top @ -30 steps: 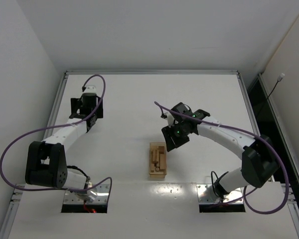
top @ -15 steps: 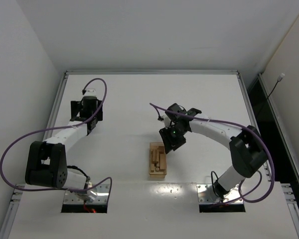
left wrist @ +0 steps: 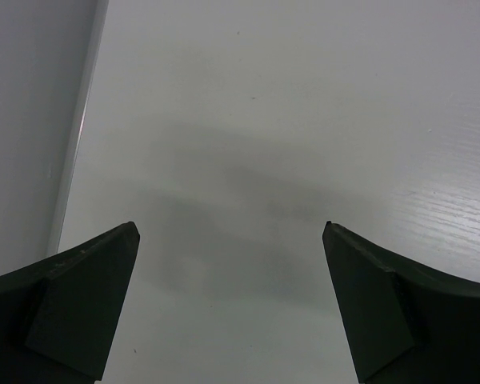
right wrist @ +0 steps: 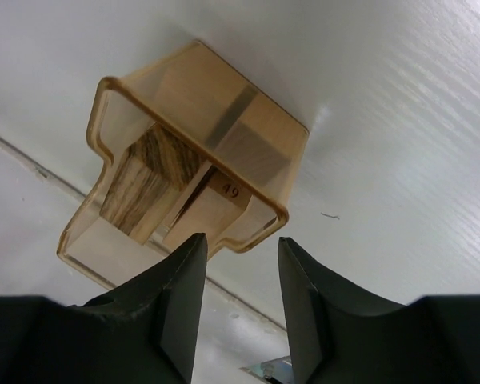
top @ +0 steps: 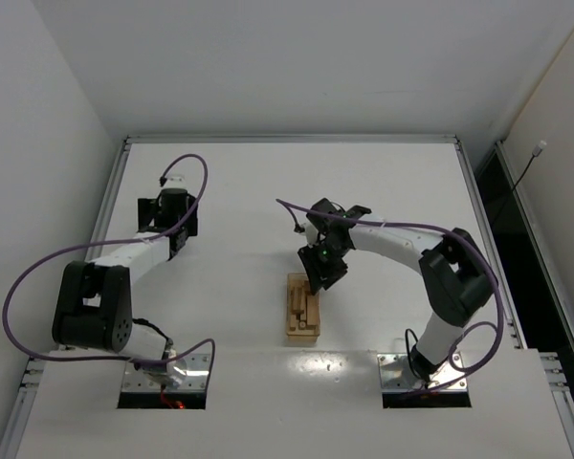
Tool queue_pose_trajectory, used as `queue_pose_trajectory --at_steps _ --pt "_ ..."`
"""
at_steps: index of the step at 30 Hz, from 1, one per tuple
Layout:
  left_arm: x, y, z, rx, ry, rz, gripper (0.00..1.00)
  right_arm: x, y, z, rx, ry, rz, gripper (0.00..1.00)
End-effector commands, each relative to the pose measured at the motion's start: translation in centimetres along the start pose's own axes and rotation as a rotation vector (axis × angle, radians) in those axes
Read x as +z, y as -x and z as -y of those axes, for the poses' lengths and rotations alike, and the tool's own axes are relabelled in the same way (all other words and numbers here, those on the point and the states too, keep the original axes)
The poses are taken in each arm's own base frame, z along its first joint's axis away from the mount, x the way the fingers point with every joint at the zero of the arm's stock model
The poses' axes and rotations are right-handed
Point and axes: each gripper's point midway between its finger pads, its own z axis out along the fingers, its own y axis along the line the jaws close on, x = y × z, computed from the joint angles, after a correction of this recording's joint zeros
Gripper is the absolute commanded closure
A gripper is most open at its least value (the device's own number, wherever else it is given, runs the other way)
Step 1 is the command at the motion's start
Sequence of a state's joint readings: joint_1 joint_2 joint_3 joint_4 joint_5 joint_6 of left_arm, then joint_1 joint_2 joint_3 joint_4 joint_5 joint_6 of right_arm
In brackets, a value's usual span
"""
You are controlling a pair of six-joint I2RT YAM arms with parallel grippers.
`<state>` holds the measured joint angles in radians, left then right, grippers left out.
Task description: Build the wood block tower
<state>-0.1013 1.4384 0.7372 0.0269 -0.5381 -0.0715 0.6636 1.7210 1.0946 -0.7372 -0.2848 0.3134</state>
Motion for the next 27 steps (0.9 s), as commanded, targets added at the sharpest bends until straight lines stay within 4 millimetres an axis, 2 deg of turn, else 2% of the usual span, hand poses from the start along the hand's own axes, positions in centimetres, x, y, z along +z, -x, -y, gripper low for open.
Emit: queue_pose_trajectory --at_steps 1,4,6,7,8,9,11,15,19,20,25,27 --pt "0.7 1.5 -0.2 -0.052 0.011 0.05 0.01 -0.1 1.8 -0.4 -0.011 -0.001 0.037 0.63" --pt "1.1 1.6 -0.4 -0.057 0.019 0.047 0.01 0.2 1.8 0.2 0.012 -0.016 0.03 0.68" --pt "1.4 1.3 -0.6 -0.057 0.026 0.036 0.01 0.7 1.6 0.7 0.018 -0.037 0.016 0.88" --pt "1.4 1.7 -0.6 -0.061 0.026 0.044 0.01 0.5 1.8 0.7 0.018 -0.037 0.016 0.88" --pt "1.6 1.3 -0.5 -0.055 0.026 0.034 0.01 0.5 1.8 0.8 0.018 -0.047 0.018 0.96" --pt "1.7 1.3 -0.8 -0.06 0.033 0.031 0.01 0.5 1.8 1.0 0.018 -0.058 0.019 1.0" --pt "1.9 1.2 -0.7 -0.06 0.033 0.031 0.01 0.2 2.4 1.7 0.024 -0.089 0.038 1.0" --pt "2.1 1.4 -0.5 -0.06 0.024 0.031 0.01 -1.7 3.7 2.4 0.02 -0.163 0.12 1.0" --pt "2.0 1.9 -0.1 -0.078 0.002 0.032 0.01 -5.0 7.3 3.5 0.017 -0.244 0.294 1.0" --pt "2.0 1.6 0.0 -0.084 0.002 0.021 0.01 -5.8 7.8 4.3 0.015 -0.285 0.326 1.0" --pt "1.7 2.4 -0.1 -0.1 0.002 0.01 0.01 -9.8 13.3 6.1 -0.069 -0.438 0.501 1.0" --pt "1.5 2.1 -0.2 -0.1 0.002 -0.006 0.01 -10.3 15.2 6.6 -0.11 -0.482 0.539 1.0"
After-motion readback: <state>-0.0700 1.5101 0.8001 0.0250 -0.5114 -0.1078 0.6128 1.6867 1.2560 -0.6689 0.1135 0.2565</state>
